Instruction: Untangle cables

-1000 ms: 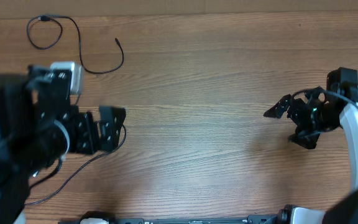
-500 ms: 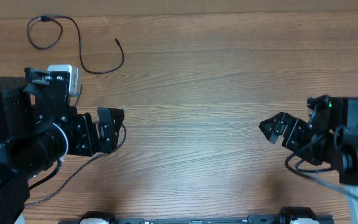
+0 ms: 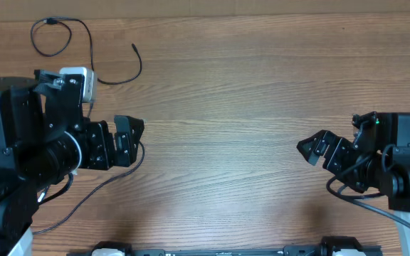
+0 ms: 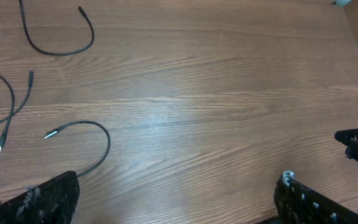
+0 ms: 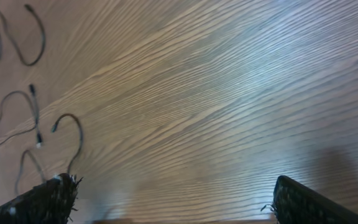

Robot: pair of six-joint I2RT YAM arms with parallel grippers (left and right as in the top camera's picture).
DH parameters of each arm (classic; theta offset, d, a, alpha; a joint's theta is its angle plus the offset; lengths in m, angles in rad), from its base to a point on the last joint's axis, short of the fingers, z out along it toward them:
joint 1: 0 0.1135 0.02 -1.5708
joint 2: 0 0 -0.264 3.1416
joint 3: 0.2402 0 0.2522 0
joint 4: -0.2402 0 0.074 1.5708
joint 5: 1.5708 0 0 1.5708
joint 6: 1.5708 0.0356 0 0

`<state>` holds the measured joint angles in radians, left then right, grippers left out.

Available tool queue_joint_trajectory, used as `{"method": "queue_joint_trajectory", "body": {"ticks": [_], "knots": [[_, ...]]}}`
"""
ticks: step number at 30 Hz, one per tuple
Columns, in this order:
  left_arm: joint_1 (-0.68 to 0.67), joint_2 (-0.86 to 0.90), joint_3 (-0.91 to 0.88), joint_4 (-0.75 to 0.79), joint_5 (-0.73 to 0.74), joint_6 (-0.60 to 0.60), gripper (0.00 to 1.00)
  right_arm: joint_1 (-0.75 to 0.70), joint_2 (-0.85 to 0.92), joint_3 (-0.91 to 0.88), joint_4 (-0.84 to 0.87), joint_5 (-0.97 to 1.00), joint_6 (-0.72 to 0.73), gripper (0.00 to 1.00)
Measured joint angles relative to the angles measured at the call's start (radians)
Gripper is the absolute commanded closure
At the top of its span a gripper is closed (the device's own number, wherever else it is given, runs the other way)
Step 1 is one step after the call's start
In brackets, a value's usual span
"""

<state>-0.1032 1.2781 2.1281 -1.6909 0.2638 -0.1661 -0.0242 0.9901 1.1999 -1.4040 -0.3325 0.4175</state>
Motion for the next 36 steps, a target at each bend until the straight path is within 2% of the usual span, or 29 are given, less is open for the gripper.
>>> {"method": "queue_joint_trajectory", "body": {"ticks": [8, 13, 19, 25, 29, 36], "knots": [[0.0, 0.021, 0.0, 0.0, 0.0, 0.0, 0.01, 0.0, 0.036, -0.003, 0.066, 0.05, -0.002, 0.0], [0.0, 0.037, 0.0, 0.0, -0.001, 0.0, 0.0, 0.0, -0.007, -0.064, 0.282, 0.059, -0.085, 0.0], [0.0, 0.056, 0.0, 0.0, -0.005, 0.0, 0.0, 0.0, -0.274, -0.257, 0.473, 0.062, -0.186, 0.0], [0.0, 0.073, 0.0, 0.0, -0.007, 0.0, 0.01, 0.0, -0.557, -0.496, 0.791, 0.06, -0.237, 0.0], [0.0, 0.083, 0.0, 0.0, -0.007, 0.0, 0.0, 0.0, -0.69, -0.684, 1.028, 0.061, -0.25, 0.0], [0.0, 0.091, 0.0, 0.0, -0.007, 0.0, 0.0, 0.0, -0.871, -0.982, 1.336, 0.048, -0.26, 0.0]]}}
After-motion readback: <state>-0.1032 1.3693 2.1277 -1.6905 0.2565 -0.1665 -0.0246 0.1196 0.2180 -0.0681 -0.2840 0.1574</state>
